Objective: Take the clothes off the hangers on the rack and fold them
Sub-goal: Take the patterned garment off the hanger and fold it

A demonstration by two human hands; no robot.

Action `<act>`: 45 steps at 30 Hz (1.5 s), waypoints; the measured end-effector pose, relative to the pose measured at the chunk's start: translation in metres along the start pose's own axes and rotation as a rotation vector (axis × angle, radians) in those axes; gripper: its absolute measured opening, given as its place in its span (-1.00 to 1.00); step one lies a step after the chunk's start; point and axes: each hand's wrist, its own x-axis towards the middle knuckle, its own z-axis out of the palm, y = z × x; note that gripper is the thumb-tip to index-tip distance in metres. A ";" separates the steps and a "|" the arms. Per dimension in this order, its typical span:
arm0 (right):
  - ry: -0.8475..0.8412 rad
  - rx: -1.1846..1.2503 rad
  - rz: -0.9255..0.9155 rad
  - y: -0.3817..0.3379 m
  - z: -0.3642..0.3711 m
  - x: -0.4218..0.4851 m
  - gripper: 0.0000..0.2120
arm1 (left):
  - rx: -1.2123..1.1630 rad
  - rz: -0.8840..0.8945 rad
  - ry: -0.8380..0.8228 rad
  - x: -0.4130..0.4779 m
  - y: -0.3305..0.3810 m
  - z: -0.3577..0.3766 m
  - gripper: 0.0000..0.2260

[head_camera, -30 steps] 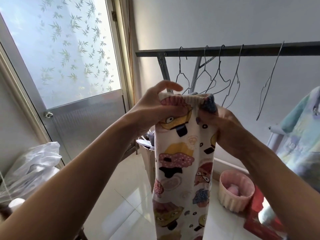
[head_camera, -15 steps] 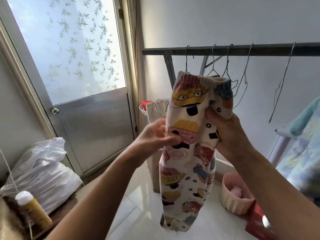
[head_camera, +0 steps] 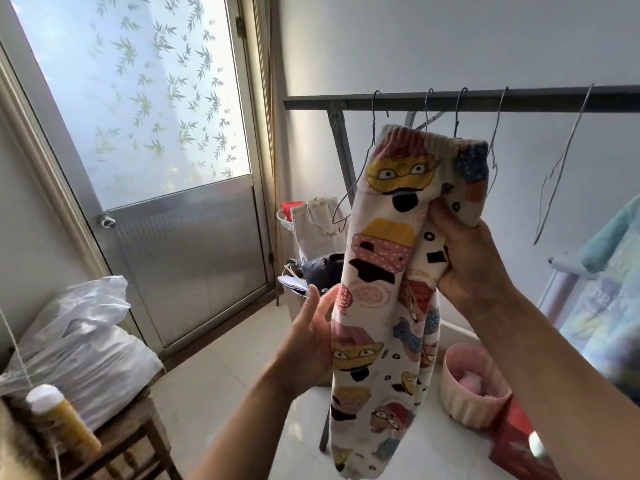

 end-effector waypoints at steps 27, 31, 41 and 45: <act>0.020 0.081 0.400 0.008 -0.025 0.002 -0.41 | 0.280 0.262 0.220 -0.055 0.054 -0.001 -0.56; -0.113 0.138 0.486 0.032 -0.029 -0.022 -0.21 | 0.166 0.294 0.199 -0.054 0.056 0.010 -0.64; -0.516 -0.004 0.504 0.053 -0.034 -0.050 -0.25 | 0.132 0.362 0.055 -0.044 0.064 0.006 -0.43; -0.371 -0.226 0.404 0.047 -0.025 -0.042 -0.35 | 0.423 0.228 0.049 -0.048 0.069 0.001 -0.31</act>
